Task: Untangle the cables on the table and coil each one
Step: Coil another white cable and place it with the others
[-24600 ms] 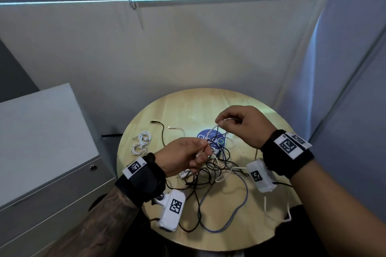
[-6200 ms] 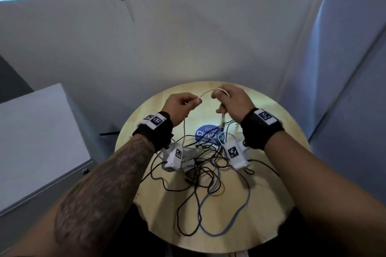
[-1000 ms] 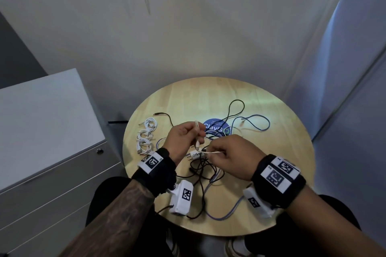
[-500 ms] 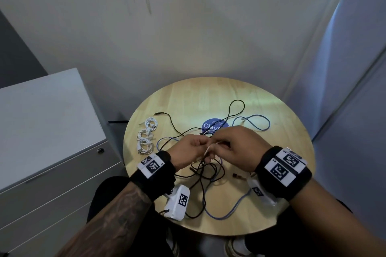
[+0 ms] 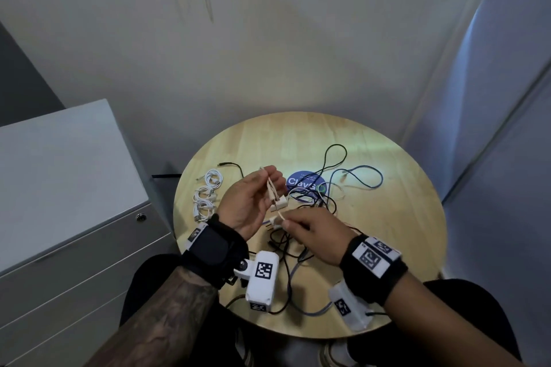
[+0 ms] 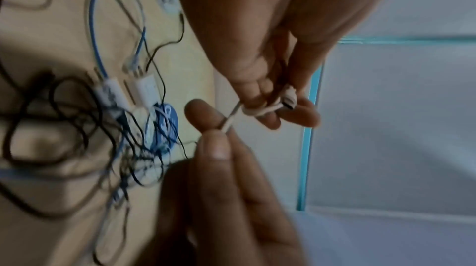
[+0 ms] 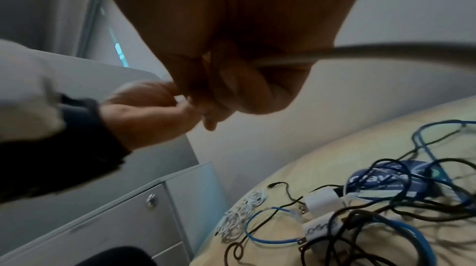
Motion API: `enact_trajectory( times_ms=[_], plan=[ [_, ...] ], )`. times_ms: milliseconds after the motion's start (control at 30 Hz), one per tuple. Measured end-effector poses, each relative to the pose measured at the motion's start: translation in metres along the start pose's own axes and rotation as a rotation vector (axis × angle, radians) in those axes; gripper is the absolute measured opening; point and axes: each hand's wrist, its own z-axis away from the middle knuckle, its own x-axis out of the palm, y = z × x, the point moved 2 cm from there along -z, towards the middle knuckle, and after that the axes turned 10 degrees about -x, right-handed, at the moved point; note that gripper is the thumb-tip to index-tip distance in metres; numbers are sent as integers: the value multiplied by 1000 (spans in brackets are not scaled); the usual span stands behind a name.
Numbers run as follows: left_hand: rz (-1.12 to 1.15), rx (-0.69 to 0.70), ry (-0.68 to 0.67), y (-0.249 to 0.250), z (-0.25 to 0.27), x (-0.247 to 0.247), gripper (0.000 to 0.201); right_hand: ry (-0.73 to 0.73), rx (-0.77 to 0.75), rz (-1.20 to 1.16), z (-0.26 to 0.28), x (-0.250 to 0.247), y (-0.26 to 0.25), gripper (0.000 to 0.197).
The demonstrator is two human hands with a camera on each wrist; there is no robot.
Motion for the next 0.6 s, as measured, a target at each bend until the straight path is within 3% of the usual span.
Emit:
enact_trajectory(
  times_ms=[100, 233, 333, 467, 600],
  plan=[
    [-157, 146, 150, -8, -6, -17, 18, -86, -29, 116, 2, 0, -10, 29],
    [-556, 229, 218, -13, -4, -29, 18, -32, -64, 113, -1, -18, -26, 23],
    [-747, 203, 151, -20, 4, -23, 20, 71, -10, 148, -9, -42, -24, 19],
    [-807, 78, 26, -24, 10, -12, 30, 188, 59, 242, -14, -65, -16, 13],
    [-668, -62, -126, -18, 19, 8, 29, 307, 35, 190, -19, -74, -9, 10]
  ],
)
